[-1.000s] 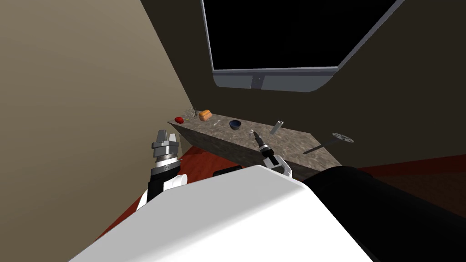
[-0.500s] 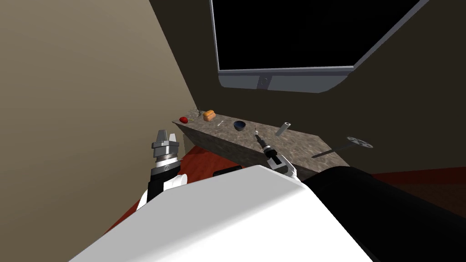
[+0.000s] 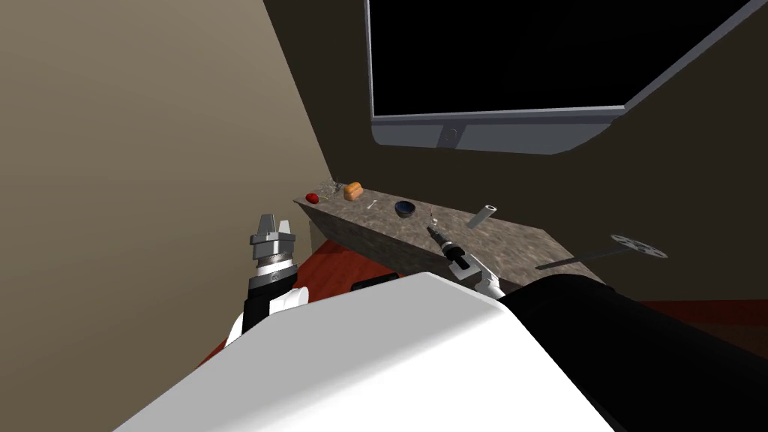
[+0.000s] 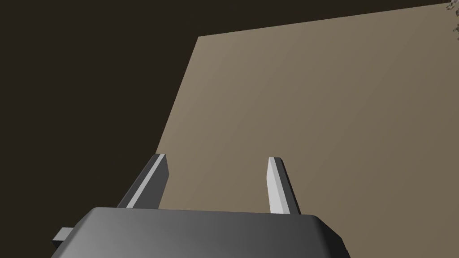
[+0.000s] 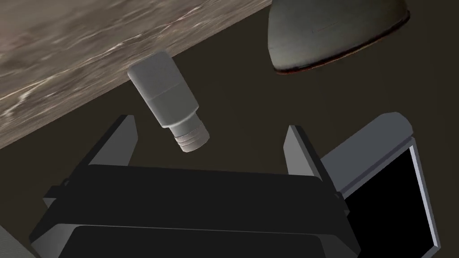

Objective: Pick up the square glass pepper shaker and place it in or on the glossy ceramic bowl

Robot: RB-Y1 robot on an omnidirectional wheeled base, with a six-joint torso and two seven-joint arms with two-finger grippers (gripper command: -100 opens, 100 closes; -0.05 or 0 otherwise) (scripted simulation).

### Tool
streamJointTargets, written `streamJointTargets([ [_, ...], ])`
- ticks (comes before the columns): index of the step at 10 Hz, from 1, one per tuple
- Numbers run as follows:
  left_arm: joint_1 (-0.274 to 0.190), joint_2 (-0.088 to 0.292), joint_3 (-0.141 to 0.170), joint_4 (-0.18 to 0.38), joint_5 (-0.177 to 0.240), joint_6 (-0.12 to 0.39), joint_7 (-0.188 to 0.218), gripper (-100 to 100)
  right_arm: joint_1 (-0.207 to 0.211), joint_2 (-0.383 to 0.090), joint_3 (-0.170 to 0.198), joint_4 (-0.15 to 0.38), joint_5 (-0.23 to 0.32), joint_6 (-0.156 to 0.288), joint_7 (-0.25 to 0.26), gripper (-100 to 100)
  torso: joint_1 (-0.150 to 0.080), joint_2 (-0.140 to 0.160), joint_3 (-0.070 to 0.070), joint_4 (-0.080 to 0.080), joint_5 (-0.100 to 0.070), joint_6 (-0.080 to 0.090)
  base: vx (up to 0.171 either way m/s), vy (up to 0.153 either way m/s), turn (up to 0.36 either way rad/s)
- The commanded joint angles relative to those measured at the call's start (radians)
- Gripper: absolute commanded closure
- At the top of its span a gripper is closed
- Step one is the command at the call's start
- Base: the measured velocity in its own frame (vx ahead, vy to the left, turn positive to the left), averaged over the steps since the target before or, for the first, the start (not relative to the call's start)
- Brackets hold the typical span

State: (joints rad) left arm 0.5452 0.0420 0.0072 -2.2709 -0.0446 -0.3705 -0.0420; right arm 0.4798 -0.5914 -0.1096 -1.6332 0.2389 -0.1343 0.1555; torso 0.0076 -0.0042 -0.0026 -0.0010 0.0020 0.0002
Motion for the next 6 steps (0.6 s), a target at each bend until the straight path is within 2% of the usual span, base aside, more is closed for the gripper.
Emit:
streamJointTargets([
  [1, 0.0, 0.0, 0.0, 0.0, 0.0, 0.0, 0.0, 0, -0.006, -0.049, -0.006, 0.045, 0.014, 0.036, 0.016, -100, 0.0, 0.0, 0.0, 0.0, 0.0, 0.0, 0.065, 0.122, 0.052],
  [6, 0.0, 0.0, 0.0, 0.0, 0.0, 0.0, 0.0, 0, -0.019, -0.178, -0.026, 0.173, 0.058, 0.11, 0.063, -100, -0.002, 0.001, 0.001, 0.0, 0.0, 0.0, 0.068, 0.102, 0.059],
])
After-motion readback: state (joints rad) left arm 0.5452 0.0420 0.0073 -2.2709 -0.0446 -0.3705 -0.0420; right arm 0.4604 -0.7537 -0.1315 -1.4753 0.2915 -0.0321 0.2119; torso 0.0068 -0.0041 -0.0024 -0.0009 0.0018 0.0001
